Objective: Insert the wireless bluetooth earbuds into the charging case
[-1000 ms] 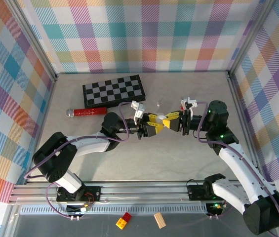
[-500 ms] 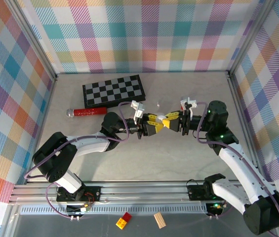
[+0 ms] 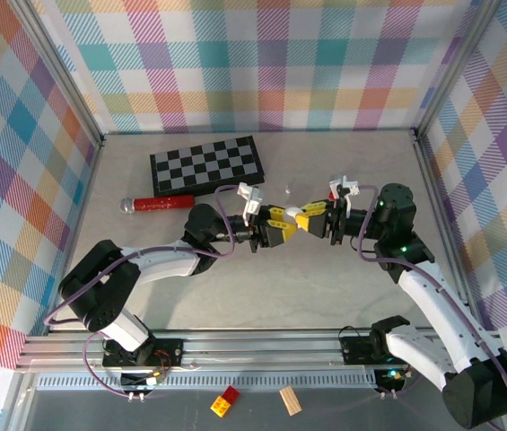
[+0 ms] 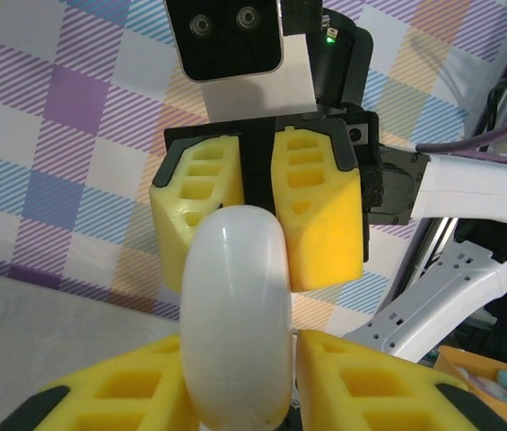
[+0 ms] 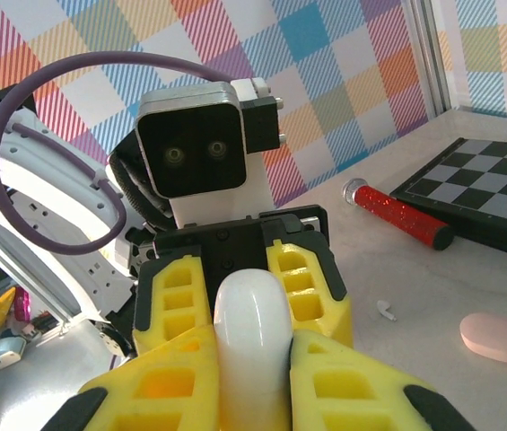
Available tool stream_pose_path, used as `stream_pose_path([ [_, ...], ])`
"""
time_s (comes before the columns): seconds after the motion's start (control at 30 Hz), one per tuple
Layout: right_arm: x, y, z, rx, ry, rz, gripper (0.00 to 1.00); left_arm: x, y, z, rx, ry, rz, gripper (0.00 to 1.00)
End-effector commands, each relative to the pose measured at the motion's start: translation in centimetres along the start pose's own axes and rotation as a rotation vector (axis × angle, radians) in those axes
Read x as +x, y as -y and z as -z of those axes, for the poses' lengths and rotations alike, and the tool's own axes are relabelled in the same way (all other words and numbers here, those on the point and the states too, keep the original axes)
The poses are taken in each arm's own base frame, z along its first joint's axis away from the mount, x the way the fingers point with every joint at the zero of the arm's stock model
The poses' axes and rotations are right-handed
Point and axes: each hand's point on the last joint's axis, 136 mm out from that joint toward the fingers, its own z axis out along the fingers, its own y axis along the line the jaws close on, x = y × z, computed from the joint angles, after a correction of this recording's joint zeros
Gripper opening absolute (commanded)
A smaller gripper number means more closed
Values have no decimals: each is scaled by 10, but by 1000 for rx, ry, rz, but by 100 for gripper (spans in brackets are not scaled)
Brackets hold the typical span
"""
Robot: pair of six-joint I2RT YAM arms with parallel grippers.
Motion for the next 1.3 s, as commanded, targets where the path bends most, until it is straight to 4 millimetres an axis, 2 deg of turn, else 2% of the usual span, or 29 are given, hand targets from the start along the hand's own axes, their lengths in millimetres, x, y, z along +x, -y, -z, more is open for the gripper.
stream_pose_path([
  [0.0,-6,-5,1,0,14,35,15,-17,12,0,34,34,-70,24],
  [0.13,-2,-6,1,-19,-4,23,16,-20,13,1,32,39,-78,23],
  [0.23,0,-2,1,4,-9,16,18,-20,13,2,29,39,-81,18],
  [0.3,1,3,1,32,-15,8,27,-20,13,2,28,38,-84,17],
  [0.33,1,5,1,43,-20,4,38,-20,12,1,27,36,-84,17],
  [0.4,3,8,0,58,-32,-4,52,-19,11,1,27,30,-84,17],
  [0.47,6,16,-2,89,-50,-16,58,-19,11,0,26,26,-81,16],
  [0.57,10,37,-4,182,-72,-52,60,-18,10,-1,25,18,-83,16],
  [0.8,-7,57,-1,299,-7,-79,61,-1,4,2,0,-42,-104,16],
  [0.97,-14,56,-3,291,7,-96,65,7,1,4,-16,-73,-122,16],
  [1.1,-22,42,-3,237,31,-66,72,15,-7,8,-38,-77,-129,16],
  [1.2,-29,36,2,251,40,-44,75,24,-15,15,-49,-83,-123,16],
  [1.27,-31,41,6,295,49,-47,75,28,-21,23,-67,-81,-123,16],
])
